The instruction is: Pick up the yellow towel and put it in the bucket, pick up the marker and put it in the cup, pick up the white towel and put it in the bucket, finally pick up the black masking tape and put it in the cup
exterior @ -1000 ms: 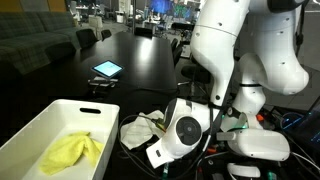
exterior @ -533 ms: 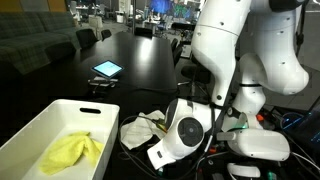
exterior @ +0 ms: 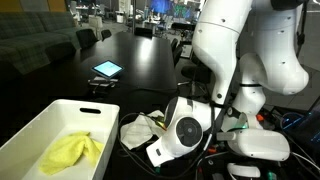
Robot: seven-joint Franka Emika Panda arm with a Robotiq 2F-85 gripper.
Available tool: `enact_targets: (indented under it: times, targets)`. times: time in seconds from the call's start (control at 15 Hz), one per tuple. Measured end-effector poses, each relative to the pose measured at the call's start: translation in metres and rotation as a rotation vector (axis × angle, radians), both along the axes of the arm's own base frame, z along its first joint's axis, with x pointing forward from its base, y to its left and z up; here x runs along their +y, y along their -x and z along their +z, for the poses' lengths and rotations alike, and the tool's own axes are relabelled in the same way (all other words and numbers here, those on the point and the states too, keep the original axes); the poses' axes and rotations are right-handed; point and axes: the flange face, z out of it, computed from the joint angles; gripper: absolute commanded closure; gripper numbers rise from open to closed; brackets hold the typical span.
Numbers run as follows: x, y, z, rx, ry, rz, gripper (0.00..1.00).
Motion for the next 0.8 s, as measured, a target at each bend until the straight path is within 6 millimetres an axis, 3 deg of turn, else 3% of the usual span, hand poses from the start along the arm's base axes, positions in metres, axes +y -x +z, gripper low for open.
enact_targets:
  times: [0.8]
  targets:
    - [0.01,-0.013,0.038,-0.044,0.043,0.0,0.84]
